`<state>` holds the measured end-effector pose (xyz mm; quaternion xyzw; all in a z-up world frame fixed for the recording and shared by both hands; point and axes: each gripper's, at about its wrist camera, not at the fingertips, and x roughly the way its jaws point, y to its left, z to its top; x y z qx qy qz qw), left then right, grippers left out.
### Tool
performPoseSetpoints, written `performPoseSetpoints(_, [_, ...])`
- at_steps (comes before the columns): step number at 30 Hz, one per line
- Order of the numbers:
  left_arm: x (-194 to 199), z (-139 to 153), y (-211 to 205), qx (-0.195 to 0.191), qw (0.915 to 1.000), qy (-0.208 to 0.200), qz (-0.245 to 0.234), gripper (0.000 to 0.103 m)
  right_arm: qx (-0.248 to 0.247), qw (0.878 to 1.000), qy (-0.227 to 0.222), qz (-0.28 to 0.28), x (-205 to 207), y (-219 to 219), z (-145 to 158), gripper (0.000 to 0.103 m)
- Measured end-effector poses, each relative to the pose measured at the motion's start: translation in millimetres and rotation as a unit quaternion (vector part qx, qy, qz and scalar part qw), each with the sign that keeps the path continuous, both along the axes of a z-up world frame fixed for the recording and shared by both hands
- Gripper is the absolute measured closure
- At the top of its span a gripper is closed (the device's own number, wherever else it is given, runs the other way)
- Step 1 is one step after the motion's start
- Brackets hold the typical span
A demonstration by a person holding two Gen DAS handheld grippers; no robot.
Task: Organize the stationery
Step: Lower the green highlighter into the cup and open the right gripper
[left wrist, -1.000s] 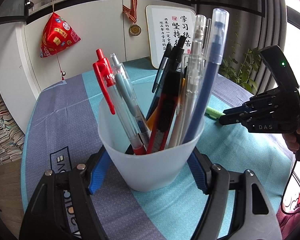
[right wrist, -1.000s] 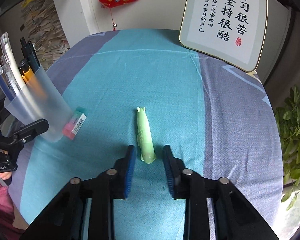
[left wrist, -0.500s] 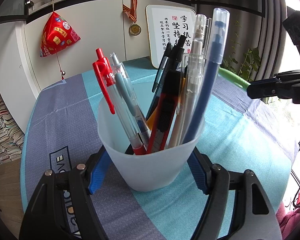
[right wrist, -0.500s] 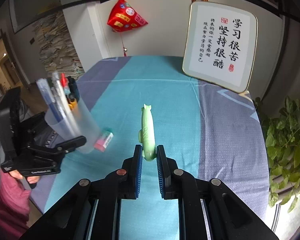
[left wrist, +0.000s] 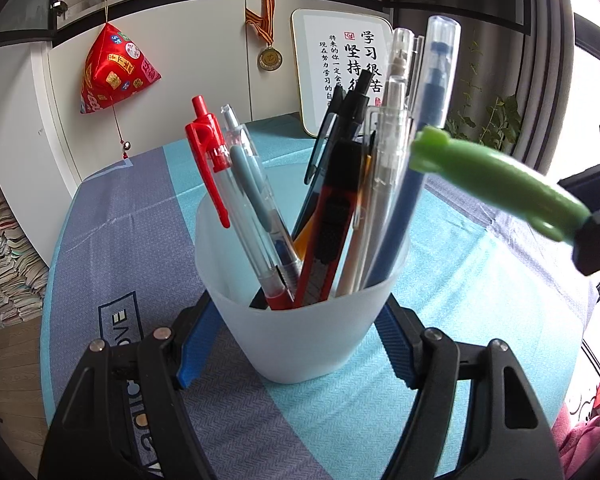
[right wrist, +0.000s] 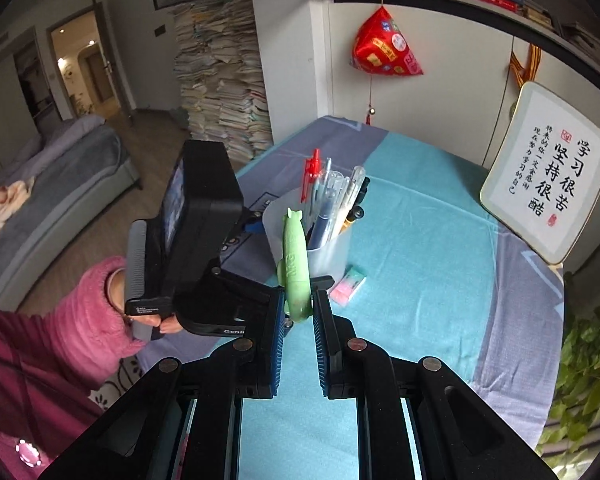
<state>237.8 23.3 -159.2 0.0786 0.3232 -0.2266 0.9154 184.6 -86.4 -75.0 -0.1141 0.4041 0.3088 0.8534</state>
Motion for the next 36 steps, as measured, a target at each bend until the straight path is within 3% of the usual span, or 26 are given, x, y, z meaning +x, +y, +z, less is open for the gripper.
performPoseSetpoints(12, [0.1,-0.1,0.1,0.000,1.0000,0.001,0.000,0.031,-0.047,0.999,0.022,-0.004,13.5,17.4,1.8,0.088])
performPoseSetpoints(36, [-0.9,-1.2,0.1,0.000,1.0000,0.002,0.000,0.031,-0.079,0.996,0.047,-0.010,37.8,41.1,7.1,0.088])
